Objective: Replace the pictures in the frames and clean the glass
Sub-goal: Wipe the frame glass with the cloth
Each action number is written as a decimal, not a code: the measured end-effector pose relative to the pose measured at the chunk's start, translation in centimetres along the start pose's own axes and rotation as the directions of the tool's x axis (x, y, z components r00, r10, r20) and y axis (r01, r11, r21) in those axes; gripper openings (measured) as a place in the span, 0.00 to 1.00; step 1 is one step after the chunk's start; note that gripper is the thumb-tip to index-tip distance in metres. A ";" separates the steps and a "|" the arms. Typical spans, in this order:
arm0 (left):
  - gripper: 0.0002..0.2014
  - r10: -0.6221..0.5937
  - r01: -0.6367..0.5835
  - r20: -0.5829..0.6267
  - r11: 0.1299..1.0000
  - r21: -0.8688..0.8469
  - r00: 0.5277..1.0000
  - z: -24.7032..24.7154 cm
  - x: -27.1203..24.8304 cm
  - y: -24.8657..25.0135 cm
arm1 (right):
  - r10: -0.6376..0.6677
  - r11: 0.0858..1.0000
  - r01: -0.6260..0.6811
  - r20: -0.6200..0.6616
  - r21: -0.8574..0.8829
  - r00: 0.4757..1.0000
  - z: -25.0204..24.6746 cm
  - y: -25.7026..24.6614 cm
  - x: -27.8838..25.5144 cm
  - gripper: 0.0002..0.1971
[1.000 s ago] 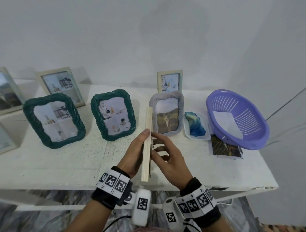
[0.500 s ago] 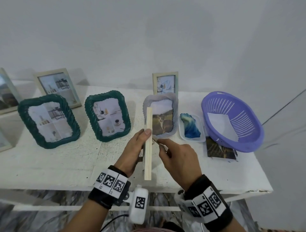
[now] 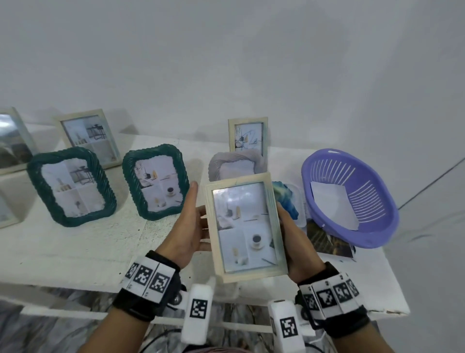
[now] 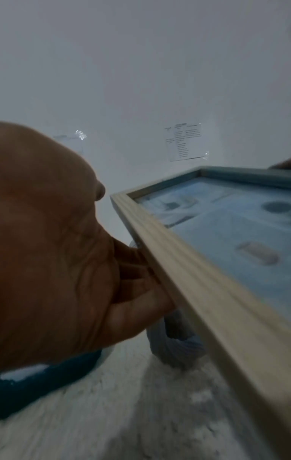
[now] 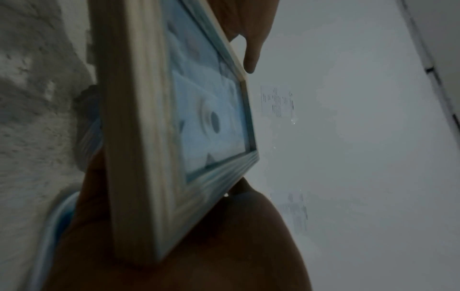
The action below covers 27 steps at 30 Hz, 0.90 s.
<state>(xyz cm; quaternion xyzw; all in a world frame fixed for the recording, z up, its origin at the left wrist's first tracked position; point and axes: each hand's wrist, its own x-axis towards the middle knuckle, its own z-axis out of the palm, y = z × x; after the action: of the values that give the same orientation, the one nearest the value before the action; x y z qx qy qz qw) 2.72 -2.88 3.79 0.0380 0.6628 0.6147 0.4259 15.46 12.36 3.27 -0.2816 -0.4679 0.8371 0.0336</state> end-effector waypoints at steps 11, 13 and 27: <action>0.44 0.176 -0.177 0.017 0.980 0.092 0.984 -3.4 -0.5 8.1 | -0.325 0.827 0.375 0.189 -0.419 0.927 3.3 -6.6 3.4 0.23; 0.42 0.261 -0.257 -0.021 0.960 0.115 0.965 -4.8 -0.1 10.6 | -0.514 0.643 0.553 0.236 -0.530 0.824 5.1 -9.1 4.5 0.16; 0.32 0.275 -0.283 0.068 0.943 0.177 0.959 -15.3 10.0 25.5 | -0.583 0.195 0.583 0.385 -0.789 0.715 16.5 -21.1 20.8 0.19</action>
<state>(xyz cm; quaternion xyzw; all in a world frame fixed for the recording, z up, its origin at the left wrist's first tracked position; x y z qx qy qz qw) -25.10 -2.96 18.40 0.1839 0.6956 0.6037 0.3433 -14.66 18.18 17.77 -0.0582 -0.8949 0.3956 0.1979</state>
